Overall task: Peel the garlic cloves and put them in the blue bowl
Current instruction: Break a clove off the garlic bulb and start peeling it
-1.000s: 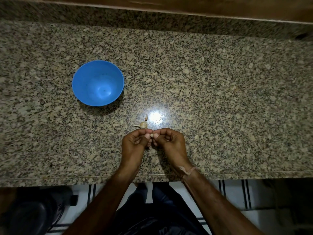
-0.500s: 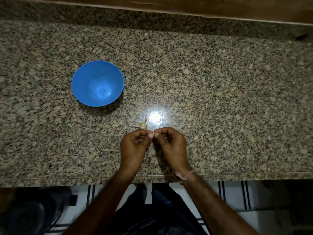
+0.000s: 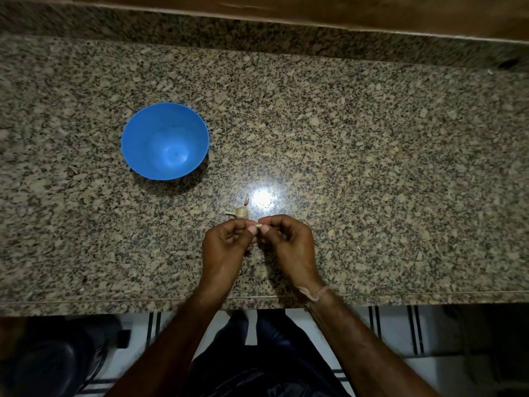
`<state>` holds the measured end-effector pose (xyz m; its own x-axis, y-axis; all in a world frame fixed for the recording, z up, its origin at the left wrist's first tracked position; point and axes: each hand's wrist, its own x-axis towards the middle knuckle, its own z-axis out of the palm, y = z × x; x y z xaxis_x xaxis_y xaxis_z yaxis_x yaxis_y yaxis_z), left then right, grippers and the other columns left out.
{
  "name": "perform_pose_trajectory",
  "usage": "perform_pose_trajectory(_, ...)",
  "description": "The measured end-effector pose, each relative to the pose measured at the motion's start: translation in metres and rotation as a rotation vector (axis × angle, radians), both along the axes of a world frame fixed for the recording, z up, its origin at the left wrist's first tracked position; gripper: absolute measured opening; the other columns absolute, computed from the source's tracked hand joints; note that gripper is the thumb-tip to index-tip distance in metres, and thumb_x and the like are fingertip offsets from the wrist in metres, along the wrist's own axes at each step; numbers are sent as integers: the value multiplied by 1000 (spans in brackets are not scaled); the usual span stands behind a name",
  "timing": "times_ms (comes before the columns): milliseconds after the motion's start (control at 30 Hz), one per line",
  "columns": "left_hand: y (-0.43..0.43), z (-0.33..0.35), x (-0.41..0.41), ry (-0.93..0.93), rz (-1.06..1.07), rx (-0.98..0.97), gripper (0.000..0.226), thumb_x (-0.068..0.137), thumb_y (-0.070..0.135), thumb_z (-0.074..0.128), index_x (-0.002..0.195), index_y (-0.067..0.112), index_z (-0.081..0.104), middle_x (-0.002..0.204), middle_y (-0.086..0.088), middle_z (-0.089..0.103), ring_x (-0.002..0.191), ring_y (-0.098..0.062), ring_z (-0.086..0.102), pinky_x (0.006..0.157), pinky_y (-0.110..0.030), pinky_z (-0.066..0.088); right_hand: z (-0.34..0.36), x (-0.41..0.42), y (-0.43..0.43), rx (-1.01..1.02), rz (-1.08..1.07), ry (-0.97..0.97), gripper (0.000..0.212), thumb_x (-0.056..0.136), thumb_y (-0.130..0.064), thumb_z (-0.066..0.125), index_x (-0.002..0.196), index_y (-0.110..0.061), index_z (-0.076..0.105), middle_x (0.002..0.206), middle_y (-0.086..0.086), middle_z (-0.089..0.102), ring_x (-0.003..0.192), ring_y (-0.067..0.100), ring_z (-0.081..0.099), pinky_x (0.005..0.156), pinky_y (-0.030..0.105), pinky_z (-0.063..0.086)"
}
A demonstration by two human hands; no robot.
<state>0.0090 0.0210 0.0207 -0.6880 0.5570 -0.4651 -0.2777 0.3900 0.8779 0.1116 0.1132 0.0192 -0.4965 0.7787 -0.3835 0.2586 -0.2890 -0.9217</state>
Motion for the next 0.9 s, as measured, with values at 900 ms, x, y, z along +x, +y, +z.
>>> perform_pose_trajectory(900,10,5,5,452,-167,-22,22,97,10,69,115,21,74,107,10,72,98,-1,66,79,-16,54,0,1,15,-295,-9,4,29,104,-23,65,94,3,73,73,7,67,64,13,58,58,27,49)
